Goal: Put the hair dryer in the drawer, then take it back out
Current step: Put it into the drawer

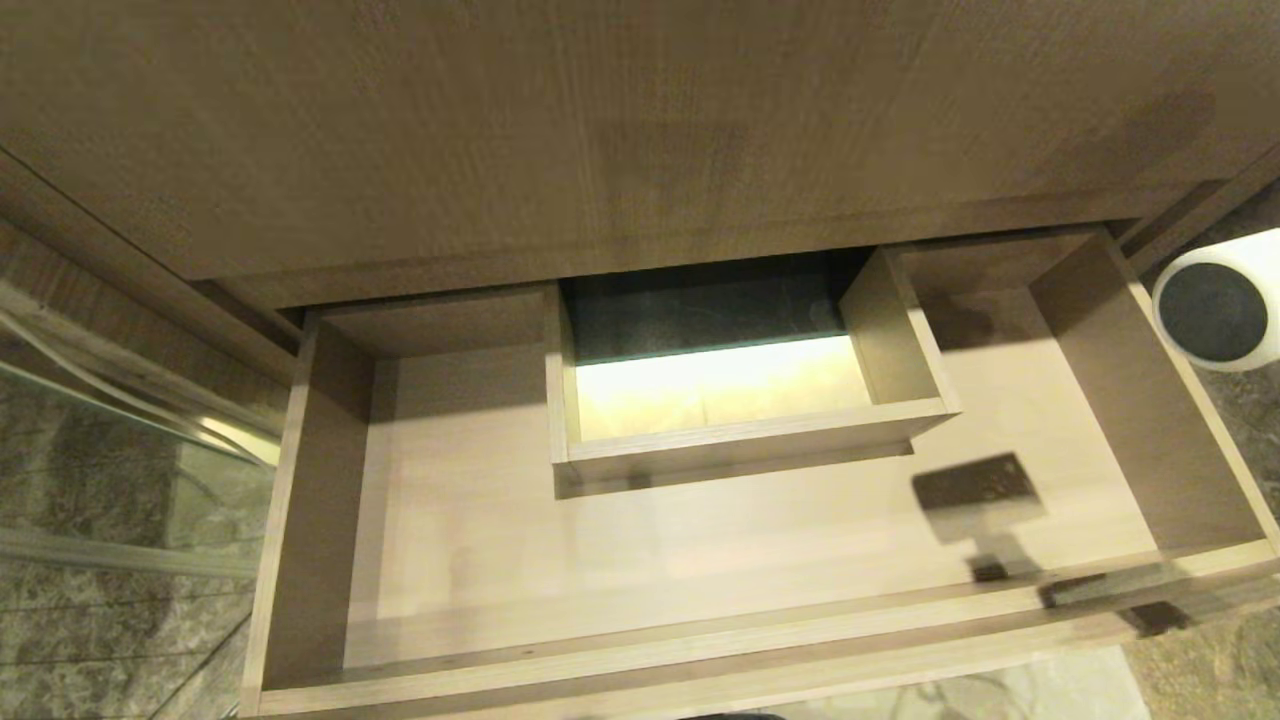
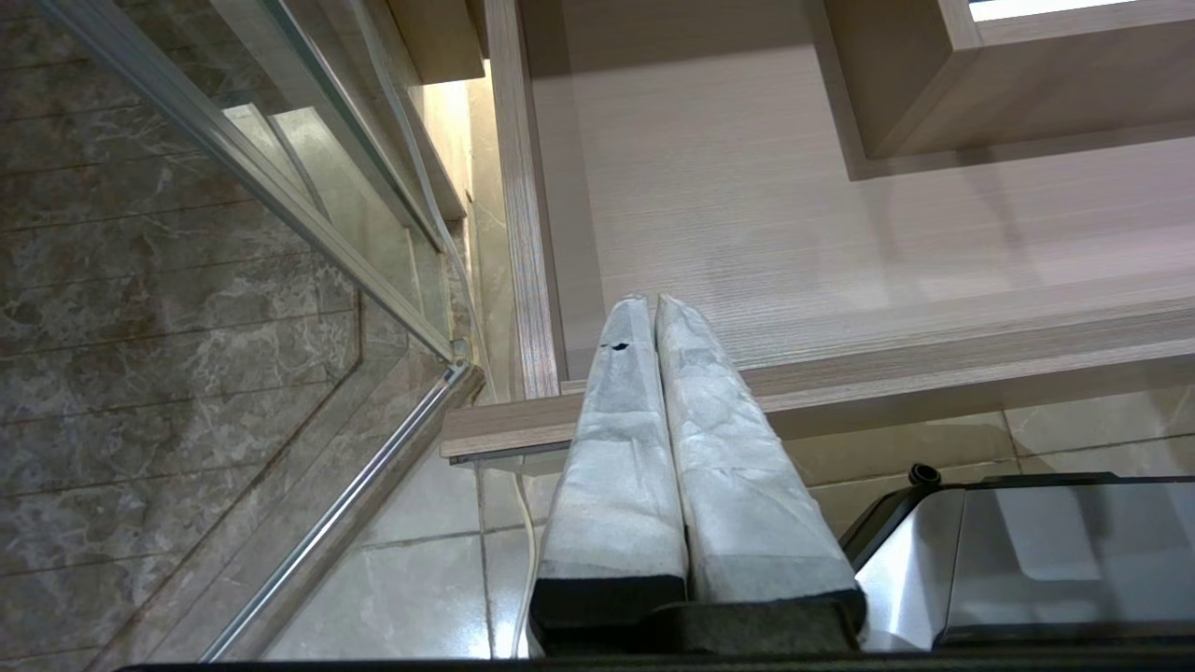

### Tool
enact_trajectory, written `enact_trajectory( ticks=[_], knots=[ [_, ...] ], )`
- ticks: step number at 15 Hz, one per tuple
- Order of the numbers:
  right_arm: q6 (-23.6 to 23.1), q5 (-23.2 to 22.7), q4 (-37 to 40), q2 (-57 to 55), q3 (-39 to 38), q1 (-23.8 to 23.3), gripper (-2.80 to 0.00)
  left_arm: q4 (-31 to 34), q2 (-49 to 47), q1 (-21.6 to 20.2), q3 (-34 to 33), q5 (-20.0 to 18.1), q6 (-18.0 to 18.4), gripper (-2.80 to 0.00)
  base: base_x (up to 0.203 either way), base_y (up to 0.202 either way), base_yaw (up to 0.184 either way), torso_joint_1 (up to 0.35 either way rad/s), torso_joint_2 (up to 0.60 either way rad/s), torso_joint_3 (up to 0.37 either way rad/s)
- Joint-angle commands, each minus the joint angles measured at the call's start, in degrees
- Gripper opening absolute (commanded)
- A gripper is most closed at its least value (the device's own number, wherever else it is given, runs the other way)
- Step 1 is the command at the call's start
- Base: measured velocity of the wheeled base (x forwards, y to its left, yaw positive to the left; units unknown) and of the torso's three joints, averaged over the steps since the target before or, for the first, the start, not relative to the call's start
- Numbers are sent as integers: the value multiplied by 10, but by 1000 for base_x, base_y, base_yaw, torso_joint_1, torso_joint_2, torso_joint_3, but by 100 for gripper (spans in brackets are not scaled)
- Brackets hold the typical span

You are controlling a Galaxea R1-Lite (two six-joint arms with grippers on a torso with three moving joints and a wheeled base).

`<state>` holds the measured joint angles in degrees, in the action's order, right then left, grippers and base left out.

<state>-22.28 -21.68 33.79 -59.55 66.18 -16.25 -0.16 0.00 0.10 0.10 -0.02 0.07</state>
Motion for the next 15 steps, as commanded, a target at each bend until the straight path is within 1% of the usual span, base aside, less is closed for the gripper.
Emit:
enact_trajectory(
  ticks=[1,5,8,10,15],
  knots=[
    [-1,-1,5,-56,11,0,-280,0,-1,0,0,0,0,-280,0,0,0,0,0,0],
    [0,0,9,-150,26,-1,-280,0,-1,0,0,0,-1,-280,0,0,0,0,0,0],
    [0,2,-22,-241,49,0,-280,0,0,0,0,0,0,-280,0,0,0,0,0,0],
    [-1,2,-58,-305,70,0,-280,0,-1,0,0,-1,-1,-280,0,0,0,0,0,0],
    [-1,3,-176,-463,133,0,-280,-1,-1,0,0,0,0,-280,0,0,0,0,0,0]
  ],
)
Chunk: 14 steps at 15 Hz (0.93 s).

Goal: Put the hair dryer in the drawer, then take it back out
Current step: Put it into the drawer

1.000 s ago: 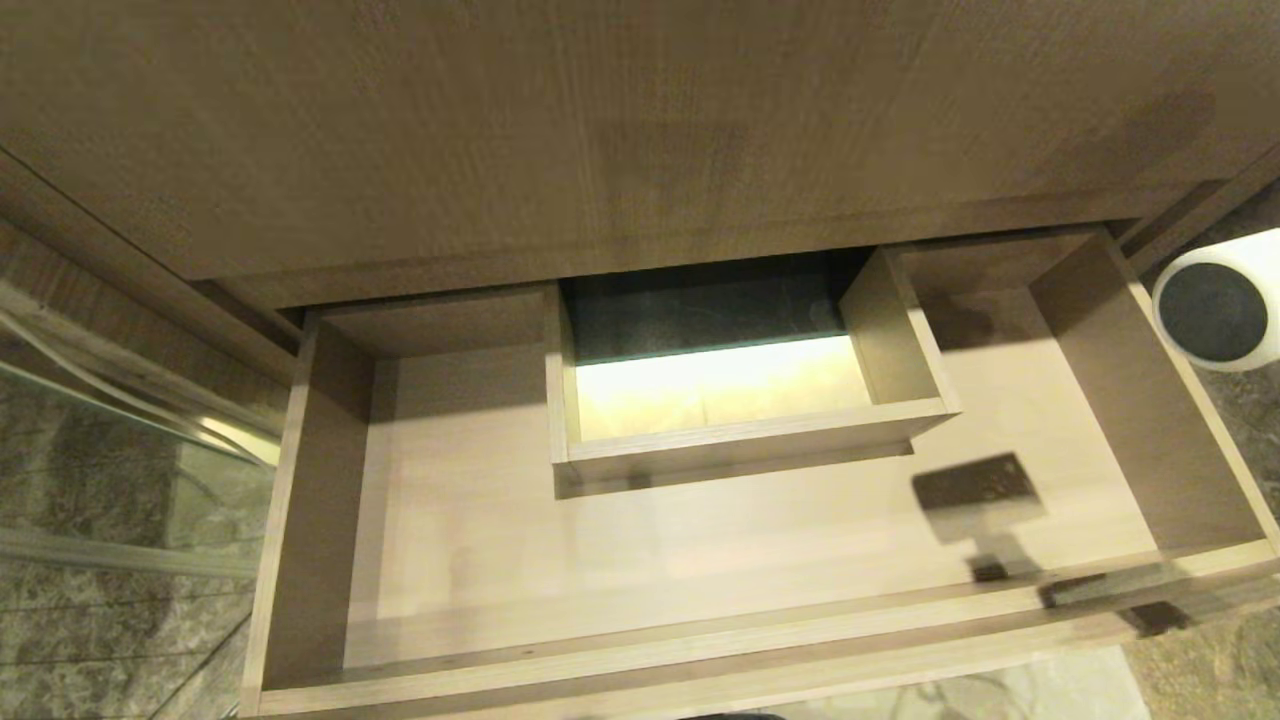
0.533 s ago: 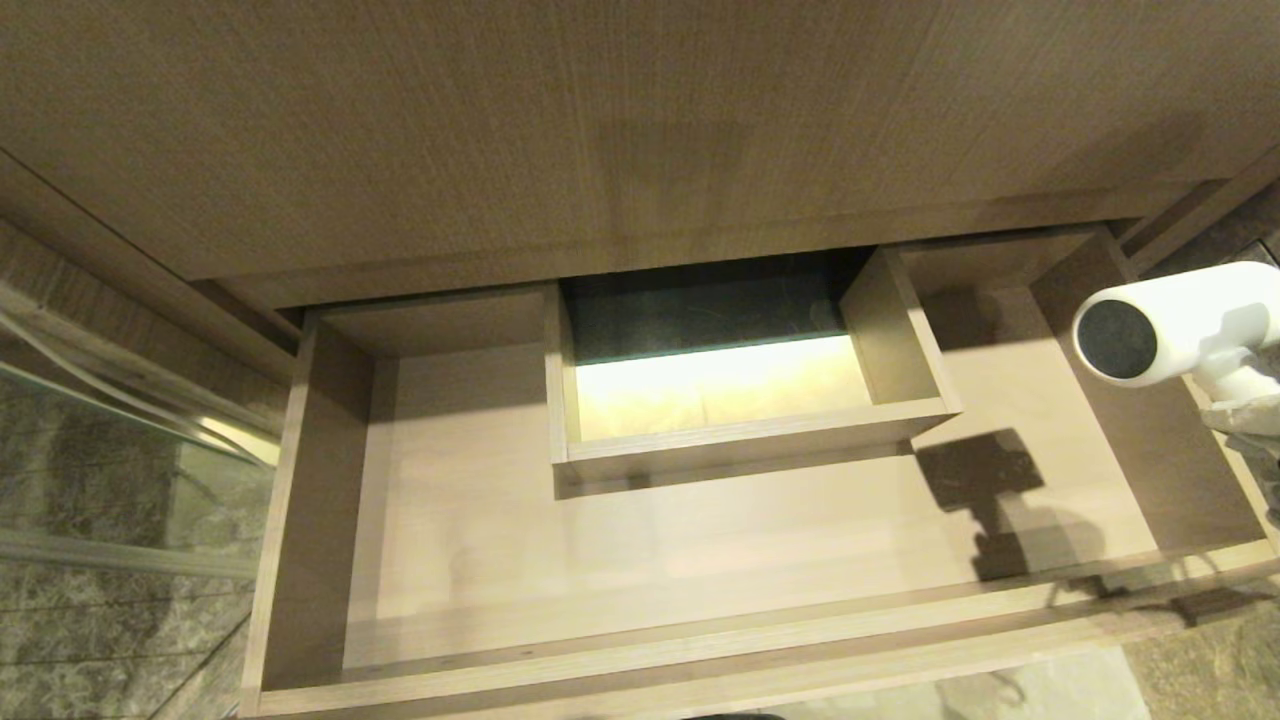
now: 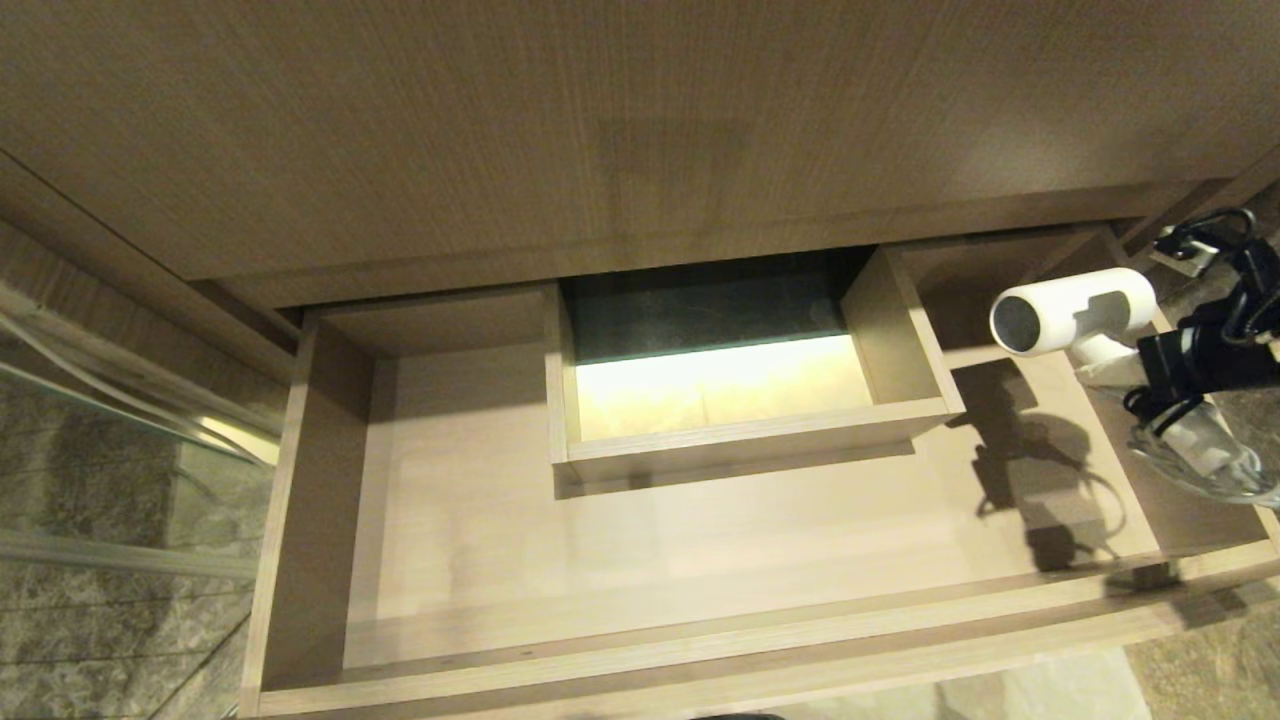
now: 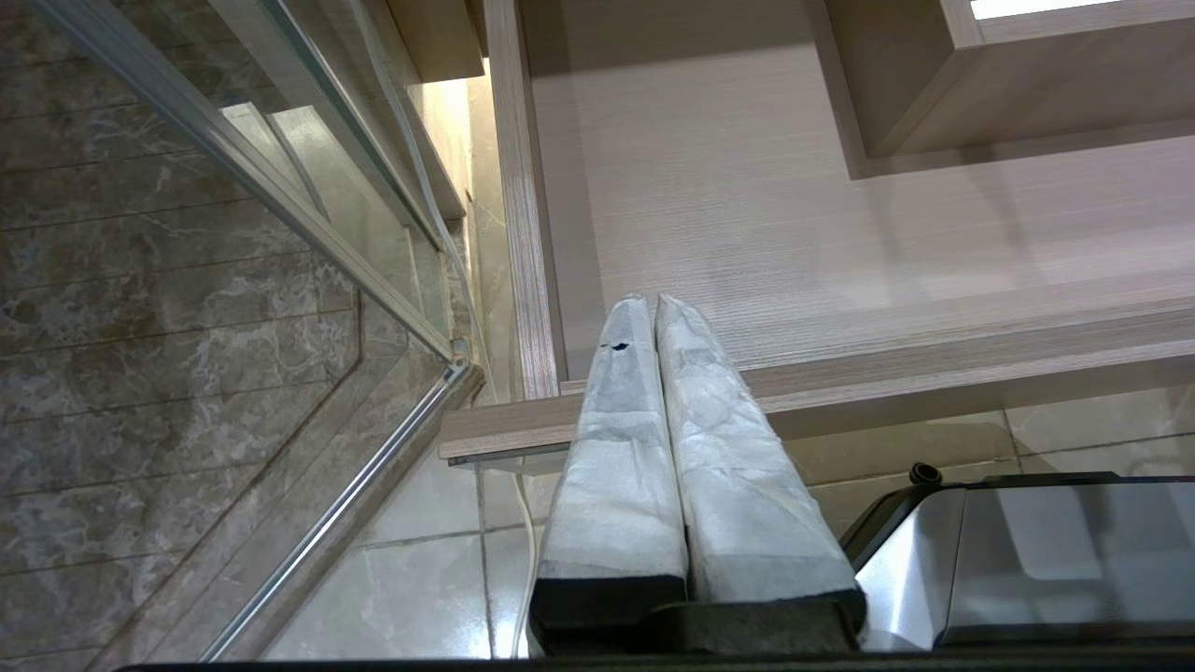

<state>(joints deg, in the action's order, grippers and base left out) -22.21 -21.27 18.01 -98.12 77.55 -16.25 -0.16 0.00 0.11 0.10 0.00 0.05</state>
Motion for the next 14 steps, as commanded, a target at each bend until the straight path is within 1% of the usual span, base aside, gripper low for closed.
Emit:
enact_trajectory(
  ticks=[1,3,5,7,9,12,13,14],
  knots=[
    [-2,-1,-40,-101,29,1,-280,0,-1,0,0,0,0,-280,0,0,0,0,0,0],
    [-1,0,-102,-144,41,9,-280,0,-1,0,0,0,0,-280,0,0,0,0,0,0],
    [0,0,-139,-176,59,15,-280,0,-1,0,0,0,0,-280,0,0,0,0,0,0],
    [0,-1,-173,-203,61,17,-280,0,-1,0,0,0,0,-280,0,0,0,34,1,17],
    [1,-1,-226,-222,59,20,-280,0,-1,0,0,0,0,-280,0,0,0,36,5,33],
    [0,-1,-248,-233,59,26,-280,0,-1,0,0,0,0,-280,0,0,0,0,0,0],
    [-2,0,-254,-235,59,26,-107,0,-1,0,0,0,0,-280,0,0,0,0,0,0],
    [-2,0,-253,-235,59,26,0,0,-1,0,0,0,0,-280,0,0,0,0,0,0]
  ],
)
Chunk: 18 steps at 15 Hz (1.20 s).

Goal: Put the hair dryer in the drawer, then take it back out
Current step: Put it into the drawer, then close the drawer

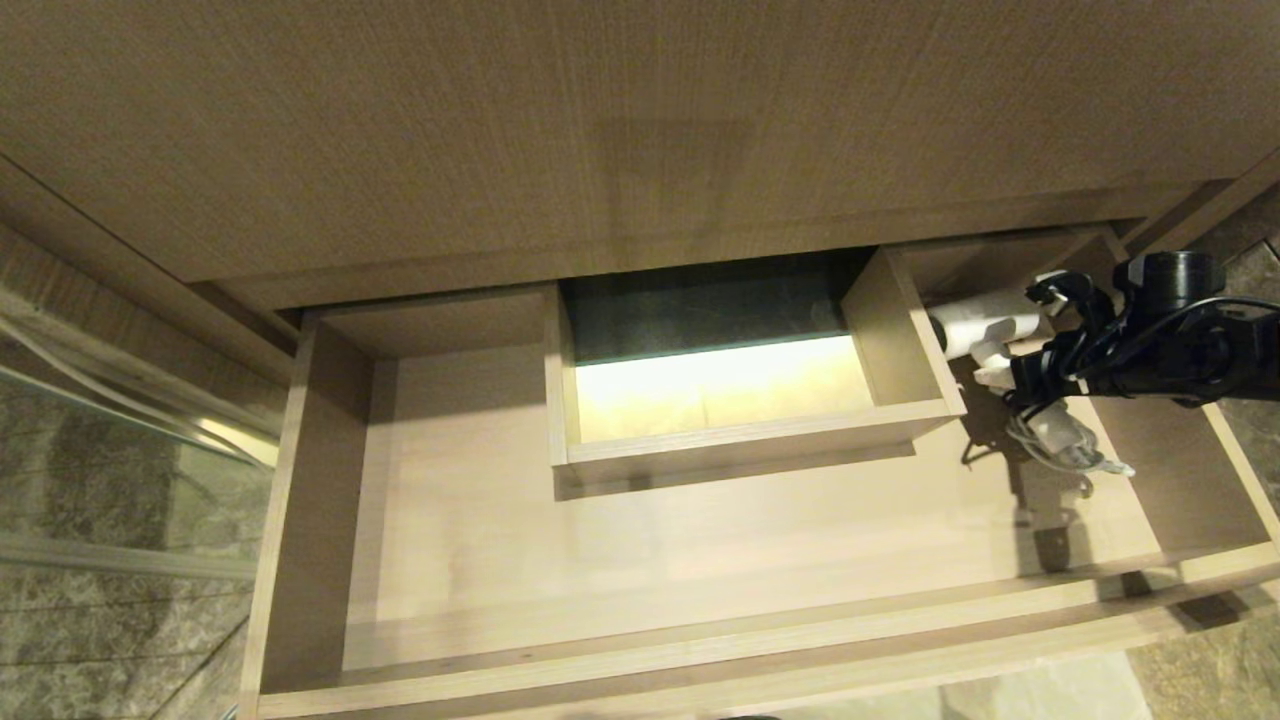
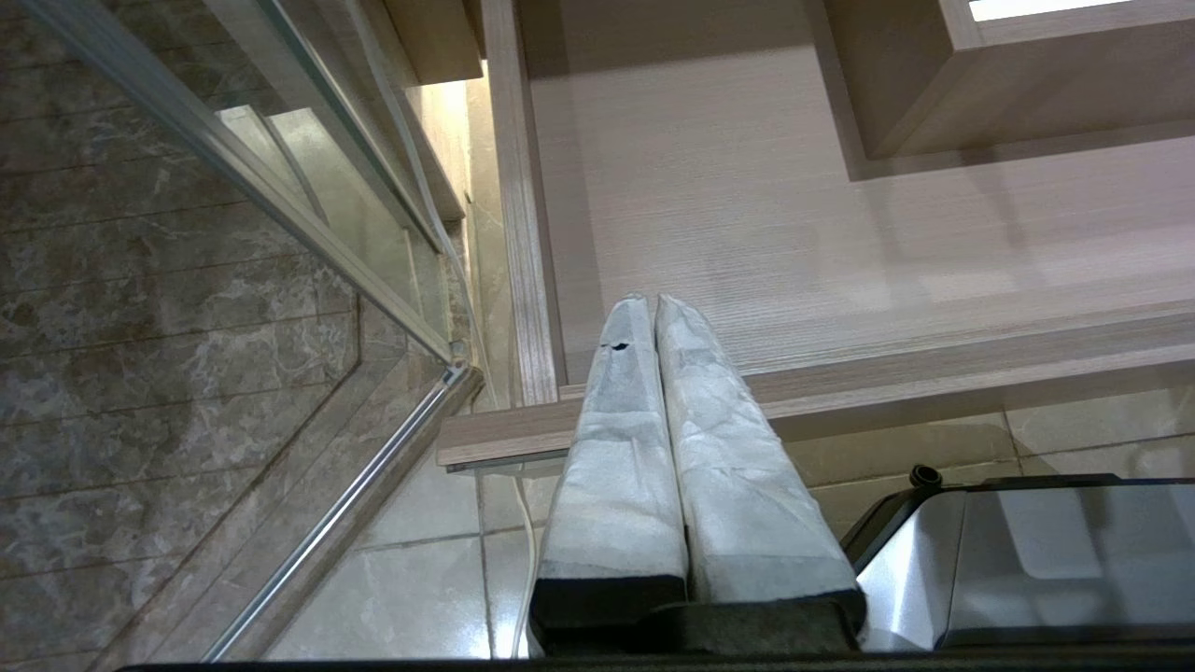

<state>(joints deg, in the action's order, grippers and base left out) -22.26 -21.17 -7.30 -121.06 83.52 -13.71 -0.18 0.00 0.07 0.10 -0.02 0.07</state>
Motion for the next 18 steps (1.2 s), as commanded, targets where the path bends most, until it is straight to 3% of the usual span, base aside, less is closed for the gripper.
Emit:
enact_trajectory(
  ticks=[1,6,9,10,15,18],
  knots=[
    [-2,-2,-1,-5,-4,1,0,0,-1,0,0,0,-1,-280,0,0,0,0,0,0],
    [13,-1,8,42,-9,-3,0,0,-1,0,0,0,0,-280,0,0,0,0,0,0],
    [23,-3,61,121,-30,-25,0,0,-1,0,0,0,-1,-280,0,0,0,0,0,0],
    [23,-6,98,153,-34,-35,-280,0,-1,0,0,0,-1,-280,0,0,0,0,0,0],
    [19,-1,273,308,-66,-48,-280,0,-1,0,0,0,0,-280,0,0,0,0,0,0],
    [5,22,304,404,-179,-55,-280,0,0,0,0,0,0,-280,0,0,0,0,0,0]
  ],
)
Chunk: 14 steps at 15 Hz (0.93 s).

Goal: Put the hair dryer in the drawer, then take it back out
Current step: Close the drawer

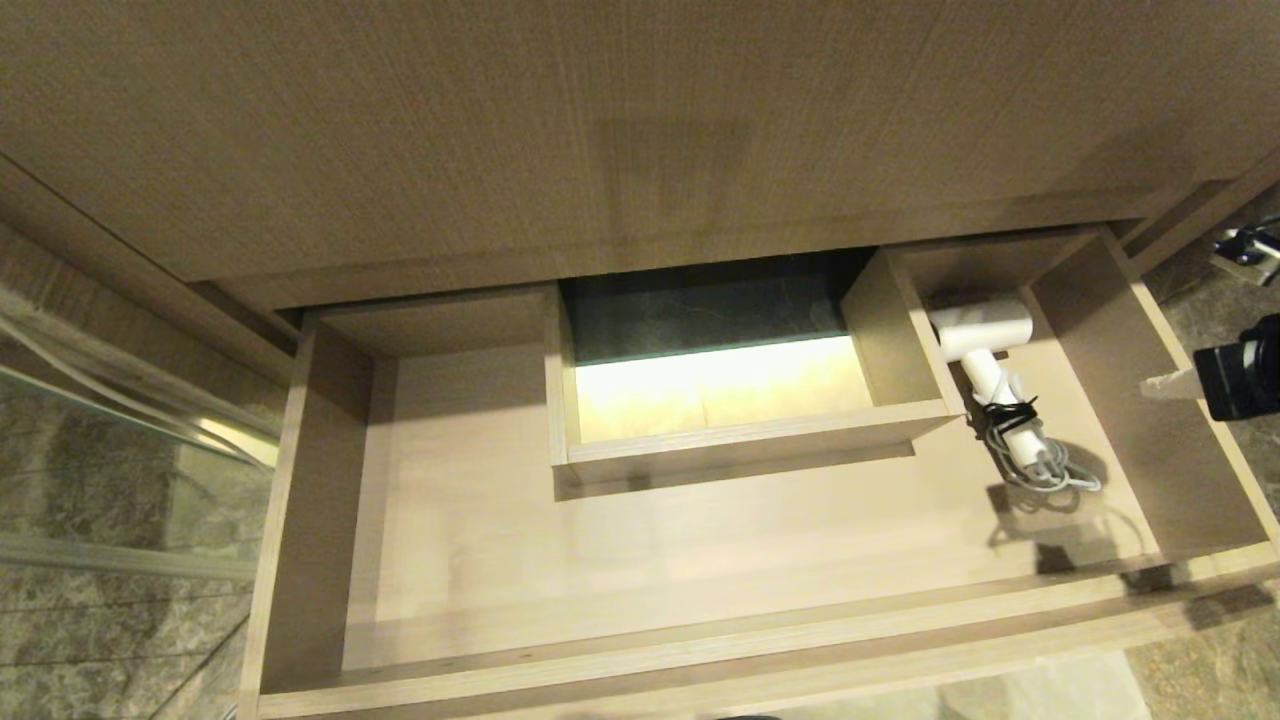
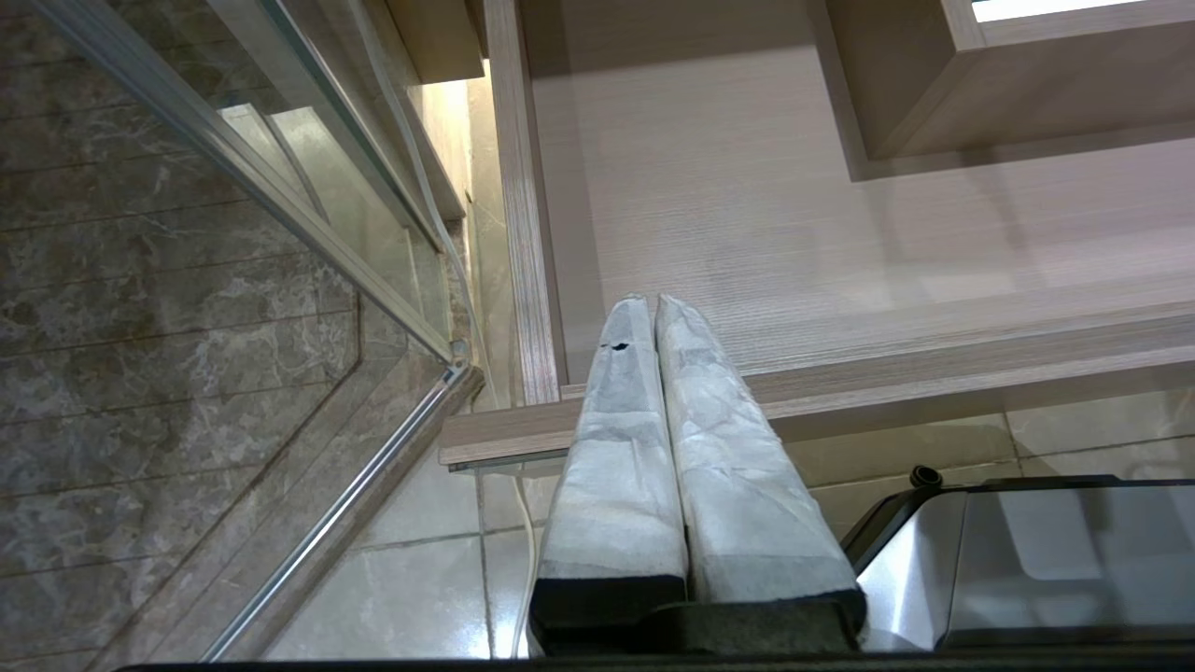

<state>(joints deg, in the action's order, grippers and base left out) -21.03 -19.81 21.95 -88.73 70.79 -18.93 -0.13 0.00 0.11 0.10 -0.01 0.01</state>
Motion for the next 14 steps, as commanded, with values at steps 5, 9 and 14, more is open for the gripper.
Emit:
enact_trajectory(
  ticks=[5,9,14],
  knots=[
    [-49,89,58,173,-219,-11,-280,0,-1,0,0,0,0,-280,0,0,0,0,0,0],
    [-82,147,71,185,-283,-12,-280,0,-1,0,0,0,1,-280,0,0,0,0,0,0],
    [-97,157,72,178,-332,-12,-280,0,-1,0,0,-1,0,-280,0,0,0,0,0,0]
  ],
)
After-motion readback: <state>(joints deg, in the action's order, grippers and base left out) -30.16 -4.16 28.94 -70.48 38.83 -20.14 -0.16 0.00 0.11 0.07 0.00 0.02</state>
